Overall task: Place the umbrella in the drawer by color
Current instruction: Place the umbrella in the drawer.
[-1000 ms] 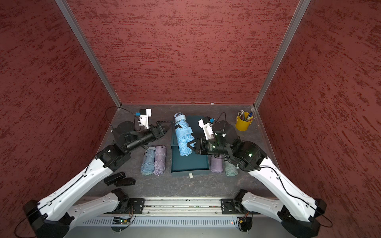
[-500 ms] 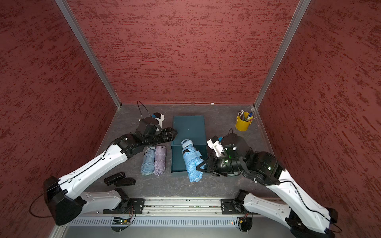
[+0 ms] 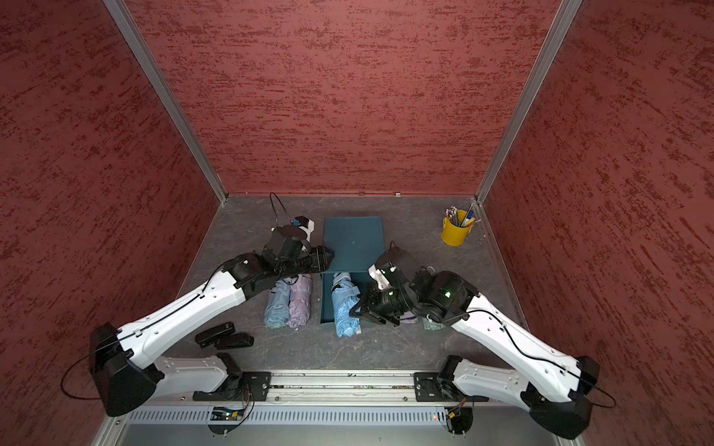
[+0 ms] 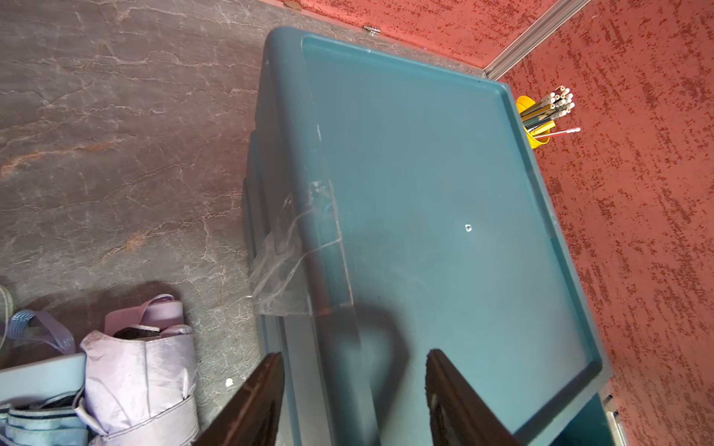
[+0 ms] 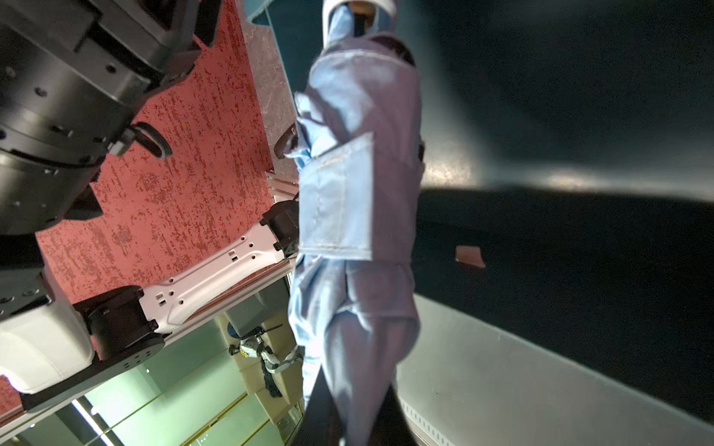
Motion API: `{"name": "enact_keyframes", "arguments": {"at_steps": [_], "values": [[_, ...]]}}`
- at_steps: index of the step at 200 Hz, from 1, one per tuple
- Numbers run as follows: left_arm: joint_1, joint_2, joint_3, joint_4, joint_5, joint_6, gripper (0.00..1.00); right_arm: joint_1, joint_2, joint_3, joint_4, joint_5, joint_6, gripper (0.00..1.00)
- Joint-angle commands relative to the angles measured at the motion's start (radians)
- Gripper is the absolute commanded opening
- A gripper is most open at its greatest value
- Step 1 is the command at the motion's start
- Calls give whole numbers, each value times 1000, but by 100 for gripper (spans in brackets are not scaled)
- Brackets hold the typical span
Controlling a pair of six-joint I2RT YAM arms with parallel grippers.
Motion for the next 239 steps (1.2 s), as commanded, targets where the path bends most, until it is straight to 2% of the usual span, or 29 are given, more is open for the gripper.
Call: {"name": "enact_keyframes", "arguments": {"at_steps": [1, 56, 123, 170, 188, 203, 227, 239], "values": [[-7, -3, -20, -6, -24, 31, 60, 4, 38, 10, 131, 30, 7, 0], [-19, -7, -42, 4, -24, 44, 58, -13, 113, 14, 201, 92, 8, 0], [-23, -17, -62, 24, -6, 49, 57, -13, 105, -67, 287, 211, 2, 0], [-31, -23, -59, 15, -6, 45, 58, -9, 137, -90, 329, 222, -20, 0], [-36, -21, -60, 17, 1, 36, 59, 0, 145, -82, 360, 194, -50, 26], [-38, -20, -58, 16, 3, 22, 59, 12, 145, -54, 326, 212, -83, 43], [-40, -26, -57, 14, -8, 5, 59, 19, 136, -30, 268, 230, -116, 67], [-37, -32, -53, 8, -19, 1, 60, 26, 140, -14, 224, 232, -139, 70]]}}
